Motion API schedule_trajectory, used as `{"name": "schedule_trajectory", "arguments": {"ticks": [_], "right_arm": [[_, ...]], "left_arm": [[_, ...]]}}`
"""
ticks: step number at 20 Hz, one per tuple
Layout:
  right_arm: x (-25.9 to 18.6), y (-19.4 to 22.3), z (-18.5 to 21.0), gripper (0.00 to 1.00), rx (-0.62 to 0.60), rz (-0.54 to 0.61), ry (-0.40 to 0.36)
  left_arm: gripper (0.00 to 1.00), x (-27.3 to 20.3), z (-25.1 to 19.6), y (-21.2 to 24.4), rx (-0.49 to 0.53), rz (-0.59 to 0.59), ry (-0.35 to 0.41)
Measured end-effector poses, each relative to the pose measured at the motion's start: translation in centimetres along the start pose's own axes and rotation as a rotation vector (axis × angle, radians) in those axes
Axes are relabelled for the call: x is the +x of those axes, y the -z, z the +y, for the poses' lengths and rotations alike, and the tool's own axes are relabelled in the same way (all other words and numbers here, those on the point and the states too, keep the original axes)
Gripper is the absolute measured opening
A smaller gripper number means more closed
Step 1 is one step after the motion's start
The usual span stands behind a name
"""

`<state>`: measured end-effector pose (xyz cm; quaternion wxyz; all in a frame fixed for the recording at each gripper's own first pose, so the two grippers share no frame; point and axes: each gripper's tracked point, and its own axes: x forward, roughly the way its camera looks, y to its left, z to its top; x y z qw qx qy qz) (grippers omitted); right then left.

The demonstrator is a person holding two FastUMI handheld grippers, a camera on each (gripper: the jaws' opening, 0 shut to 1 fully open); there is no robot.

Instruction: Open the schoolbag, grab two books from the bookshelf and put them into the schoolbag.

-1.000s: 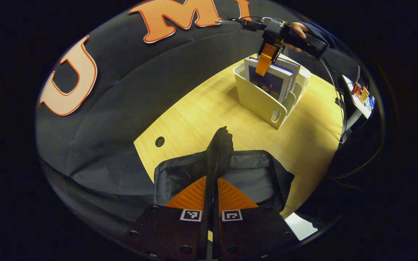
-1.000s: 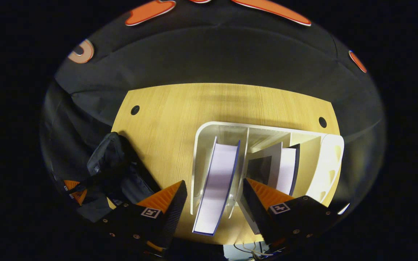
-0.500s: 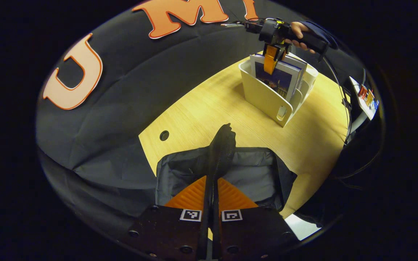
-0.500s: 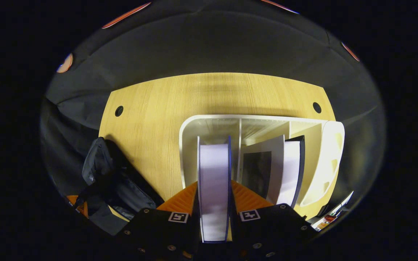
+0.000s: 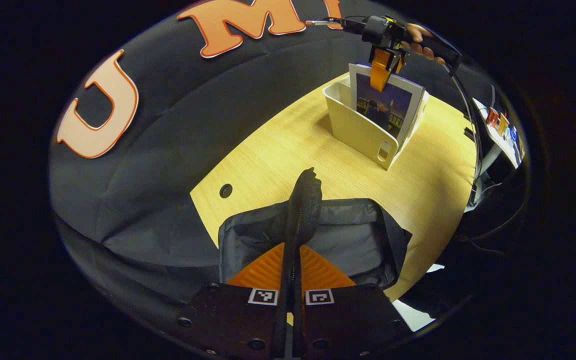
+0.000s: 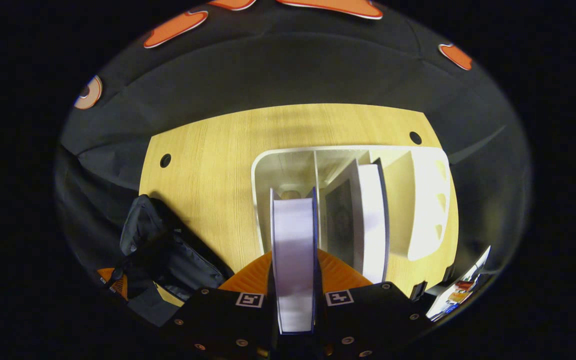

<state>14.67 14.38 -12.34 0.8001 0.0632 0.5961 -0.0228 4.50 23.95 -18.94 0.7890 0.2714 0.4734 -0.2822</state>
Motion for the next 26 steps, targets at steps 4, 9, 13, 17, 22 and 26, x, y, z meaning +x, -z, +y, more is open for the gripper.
{"name": "schedule_trajectory", "arguments": {"ticks": [4, 9, 13, 17, 22, 26], "right_arm": [[-2.5, 3.0, -0.9, 0.30, 0.048, -0.026, 0.028], [-5.0, 7.7, -1.4, 0.30, 0.140, -0.048, 0.010], [-6.5, 11.5, -1.8, 0.30, 0.222, -0.075, -0.009], [-8.0, 14.7, -0.5, 0.30, 0.305, -0.105, -0.100], [-9.7, 17.7, 1.7, 0.29, 0.376, -0.160, -0.237], [-10.7, 19.0, 4.5, 0.29, 0.418, -0.200, -0.370]], "left_arm": [[0.06, 0.3, 0.2, 0.3, 0.037, -0.021, 0.030], [0.06, 0.2, 0.3, 0.7, 0.088, -0.037, 0.059], [0.06, 0.0, 0.3, 0.8, 0.129, -0.053, 0.074], [0.06, 0.0, 0.1, 0.9, 0.139, -0.064, 0.093], [0.06, -0.3, -0.3, 0.9, 0.140, -0.079, 0.106], [0.06, -0.6, -0.6, 1.0, 0.128, -0.090, 0.112]]}}
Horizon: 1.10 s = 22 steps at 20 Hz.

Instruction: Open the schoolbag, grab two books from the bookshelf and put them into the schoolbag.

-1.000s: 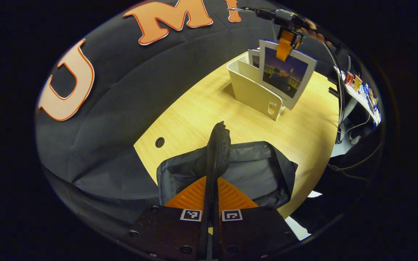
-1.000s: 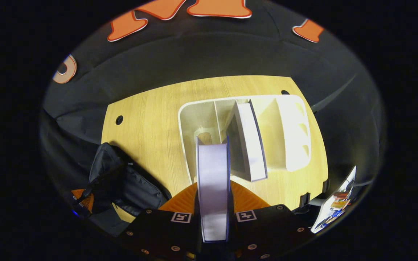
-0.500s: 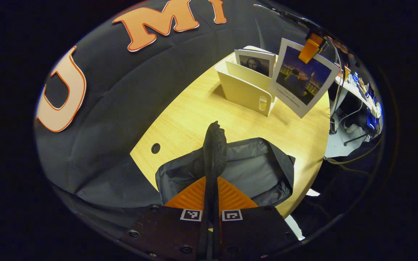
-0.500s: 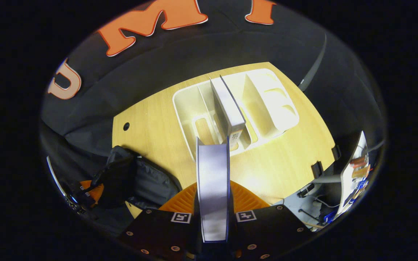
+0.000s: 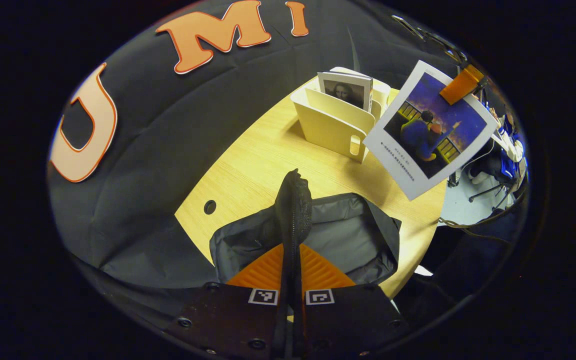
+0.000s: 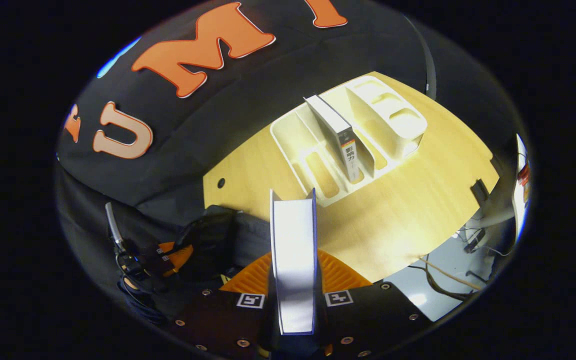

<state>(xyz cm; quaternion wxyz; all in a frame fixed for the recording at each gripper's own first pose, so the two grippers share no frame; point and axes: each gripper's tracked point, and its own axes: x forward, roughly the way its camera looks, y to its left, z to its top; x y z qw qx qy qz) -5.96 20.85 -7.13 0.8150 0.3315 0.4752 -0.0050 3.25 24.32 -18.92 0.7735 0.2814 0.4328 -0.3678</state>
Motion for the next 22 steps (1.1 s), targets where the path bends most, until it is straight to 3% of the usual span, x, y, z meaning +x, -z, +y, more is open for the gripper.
{"name": "schedule_trajectory", "arguments": {"ticks": [5, 12, 22], "right_arm": [[2.7, 2.7, 4.2, 0.29, 0.060, 0.023, -0.180], [9.5, 5.6, 7.6, 0.28, 0.151, 0.049, -0.347], [16.6, 8.5, 10.5, 0.28, 0.198, 0.068, -0.427]], "left_arm": [[0.06, -0.3, -0.5, -0.1, -0.030, -0.026, 0.004], [0.06, -0.5, -0.9, -1.0, -0.050, -0.074, 0.025], [0.06, -0.6, -2.2, -2.6, -0.081, -0.125, 0.064]]}}
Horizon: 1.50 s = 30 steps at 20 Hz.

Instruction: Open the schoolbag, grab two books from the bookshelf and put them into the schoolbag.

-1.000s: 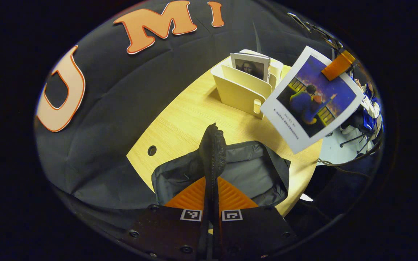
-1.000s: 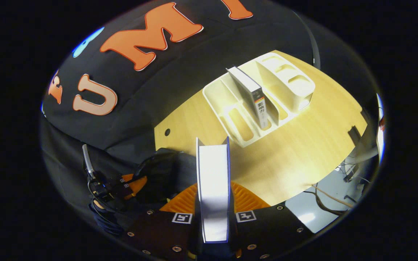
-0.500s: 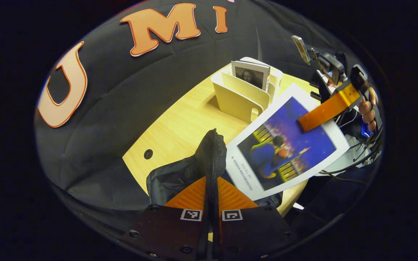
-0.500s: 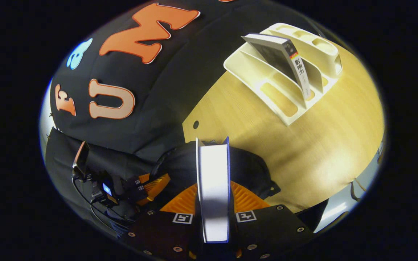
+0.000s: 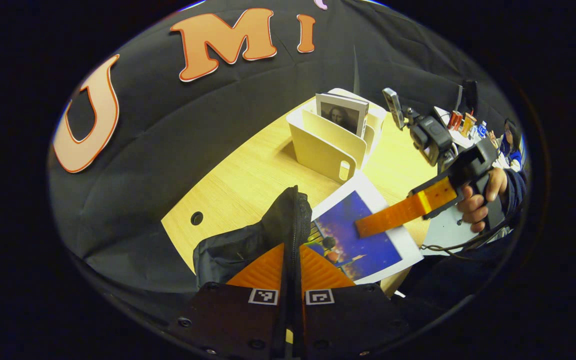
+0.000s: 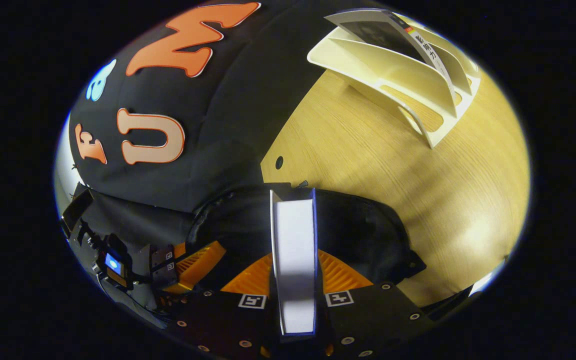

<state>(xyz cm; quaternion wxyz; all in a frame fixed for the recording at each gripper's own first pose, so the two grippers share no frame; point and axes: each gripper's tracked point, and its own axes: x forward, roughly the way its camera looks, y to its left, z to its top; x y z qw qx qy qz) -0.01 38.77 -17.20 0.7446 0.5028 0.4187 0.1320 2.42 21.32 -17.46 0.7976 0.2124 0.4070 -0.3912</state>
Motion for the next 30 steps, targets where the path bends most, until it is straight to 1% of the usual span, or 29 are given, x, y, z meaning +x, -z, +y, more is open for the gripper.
{"name": "schedule_trajectory", "arguments": {"ticks": [4, 8, 11, 12, 13, 15, 16, 18, 19, 20, 21, 22, 23, 27, 30], "right_arm": [[3.1, 0.5, -0.4, 0.28, -0.007, -0.015, -0.003], [5.8, 2.3, -0.9, 0.28, -0.004, 0.029, -0.001], [6.9, 3.2, -0.9, 0.29, 0.011, 0.059, -0.014], [7.0, 3.1, -1.1, 0.18, 0.009, 0.063, -0.010], [6.9, 3.4, -1.3, 0.31, 0.007, 0.084, 0.000], [6.7, 4.1, -1.8, 0.35, -0.010, 0.140, 0.019], [6.6, 4.4, -2.3, 0.37, -0.038, 0.166, 0.044], [5.6, 4.6, -4.2, 0.45, -0.126, 0.216, 0.123], [5.3, 4.9, -5.0, 0.52, -0.160, 0.236, 0.152], [4.7, 4.7, -5.5, 0.57, -0.187, 0.256, 0.176], [4.0, 4.6, -6.0, 0.69, -0.215, 0.266, 0.193], [3.4, 4.2, -6.3, 0.74, -0.240, 0.279, 0.205], [2.8, 3.8, -6.6, 0.82, -0.262, 0.288, 0.216], [0.0, 1.7, -7.5, 0.95, -0.330, 0.292, 0.249], [-3.0, -0.9, -8.3, 0.97, -0.396, 0.296, 0.292]], "left_arm": [[0.06, 0.0, -0.8, -0.3, 0.003, -0.003, 0.015], [0.06, 0.7, -1.6, -0.5, 0.012, 0.003, 0.021], [0.06, 0.9, -1.5, -0.7, 0.004, 0.008, 0.020], [0.06, 1.0, -1.4, -0.9, 0.004, 0.011, 0.015], [0.06, 1.1, -1.2, -0.8, 0.000, 0.014, 0.014], [0.06, 1.2, -0.8, -0.8, -0.012, 0.019, 0.005], [0.06, 1.4, -0.6, -0.8, -0.018, 0.023, 0.000], [0.06, 1.7, -0.6, -0.6, -0.030, 0.030, -0.003], [0.06, 1.7, -0.7, -0.7, -0.030, 0.033, -0.009], [0.06, 1.9, -0.7, -0.6, -0.029, 0.037, -0.015], [0.06, 1.9, -0.6, -0.5, -0.031, 0.039, -0.021], [0.06, 2.1, -0.7, -0.5, -0.038, 0.044, -0.026], [0.06, 2.2, -0.7, -0.4, -0.046, 0.046, -0.031], [0.06, 2.6, -0.9, -0.3, -0.082, 0.064, -0.048], [0.06, 3.0, -1.2, -0.1, -0.097, 0.075, -0.059]]}}
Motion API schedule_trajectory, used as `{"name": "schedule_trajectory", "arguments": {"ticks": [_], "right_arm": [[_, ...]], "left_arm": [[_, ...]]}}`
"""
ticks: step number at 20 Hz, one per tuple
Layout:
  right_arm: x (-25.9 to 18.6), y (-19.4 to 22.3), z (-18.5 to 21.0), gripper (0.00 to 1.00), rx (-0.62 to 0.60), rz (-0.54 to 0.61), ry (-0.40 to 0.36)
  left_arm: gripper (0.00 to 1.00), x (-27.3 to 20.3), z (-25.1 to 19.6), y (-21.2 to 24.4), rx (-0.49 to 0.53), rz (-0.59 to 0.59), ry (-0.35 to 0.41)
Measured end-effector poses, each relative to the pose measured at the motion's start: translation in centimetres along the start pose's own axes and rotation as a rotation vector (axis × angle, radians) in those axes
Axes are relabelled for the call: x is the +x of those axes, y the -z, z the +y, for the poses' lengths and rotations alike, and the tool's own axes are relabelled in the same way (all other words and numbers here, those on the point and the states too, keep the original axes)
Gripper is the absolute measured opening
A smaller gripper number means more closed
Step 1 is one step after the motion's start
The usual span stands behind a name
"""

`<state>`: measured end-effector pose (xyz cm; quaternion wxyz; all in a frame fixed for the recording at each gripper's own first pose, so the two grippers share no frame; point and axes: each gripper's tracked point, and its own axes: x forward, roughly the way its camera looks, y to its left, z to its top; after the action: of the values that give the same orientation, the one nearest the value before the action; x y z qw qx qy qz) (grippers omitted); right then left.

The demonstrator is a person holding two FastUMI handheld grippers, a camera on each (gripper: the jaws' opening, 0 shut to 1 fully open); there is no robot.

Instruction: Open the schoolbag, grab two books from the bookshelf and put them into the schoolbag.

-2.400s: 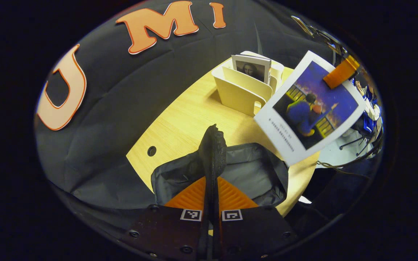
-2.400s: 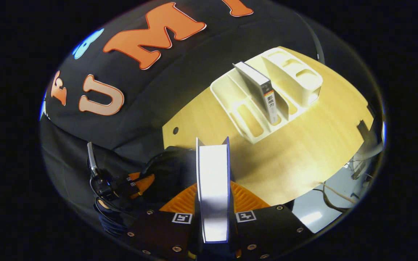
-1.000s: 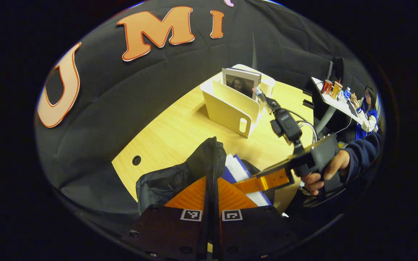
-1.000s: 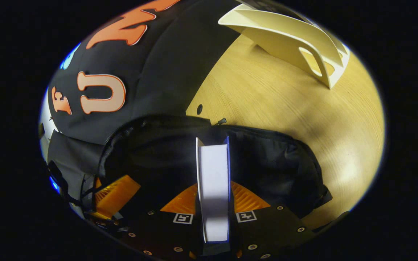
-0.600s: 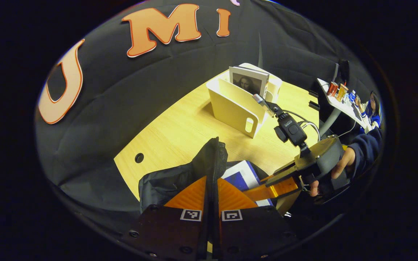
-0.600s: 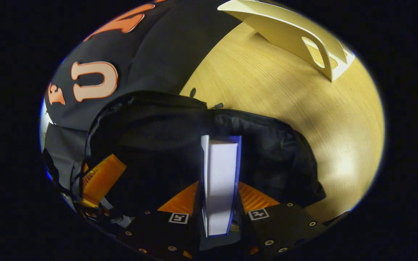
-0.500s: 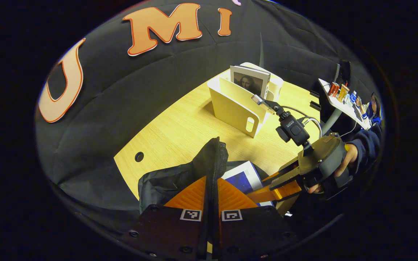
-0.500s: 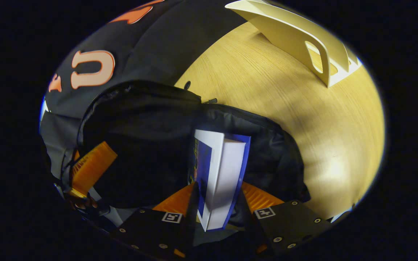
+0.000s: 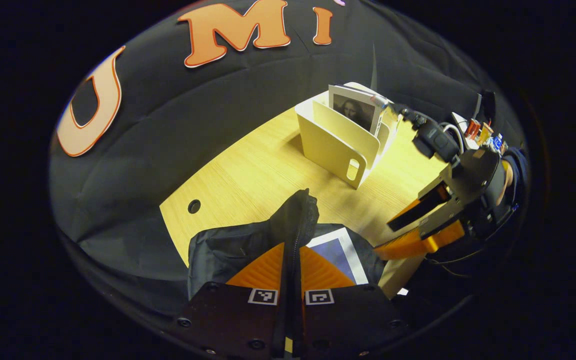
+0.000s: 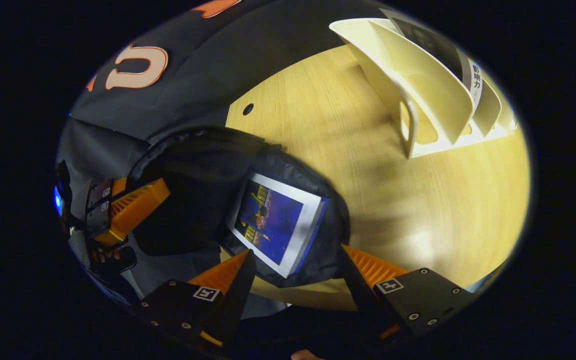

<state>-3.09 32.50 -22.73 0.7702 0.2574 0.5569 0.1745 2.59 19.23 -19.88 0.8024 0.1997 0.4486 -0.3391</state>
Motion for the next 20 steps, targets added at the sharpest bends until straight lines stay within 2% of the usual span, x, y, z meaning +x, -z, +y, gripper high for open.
{"name": "schedule_trajectory", "arguments": {"ticks": [7, 8, 9, 10, 20], "right_arm": [[-8.4, -6.6, -7.8, 0.97, -0.170, -0.048, 0.200], [-9.3, -7.5, -8.4, 0.97, -0.178, -0.048, 0.207], [-10.3, -8.3, -9.0, 0.97, -0.184, -0.048, 0.218], [-11.3, -9.3, -9.5, 0.97, -0.199, -0.051, 0.231], [-16.8, -18.7, -13.8, 0.97, -0.314, -0.057, 0.367]], "left_arm": [[0.06, 1.2, -0.3, 0.4, -0.051, 0.019, -0.036], [0.06, 1.4, -0.2, 0.4, -0.058, 0.020, -0.042], [0.11, 1.3, -0.2, 0.3, -0.068, 0.025, -0.049], [0.06, 1.4, -0.1, 0.4, -0.074, 0.029, -0.056], [0.06, 2.2, -0.2, 0.7, -0.144, 0.064, -0.080]]}}
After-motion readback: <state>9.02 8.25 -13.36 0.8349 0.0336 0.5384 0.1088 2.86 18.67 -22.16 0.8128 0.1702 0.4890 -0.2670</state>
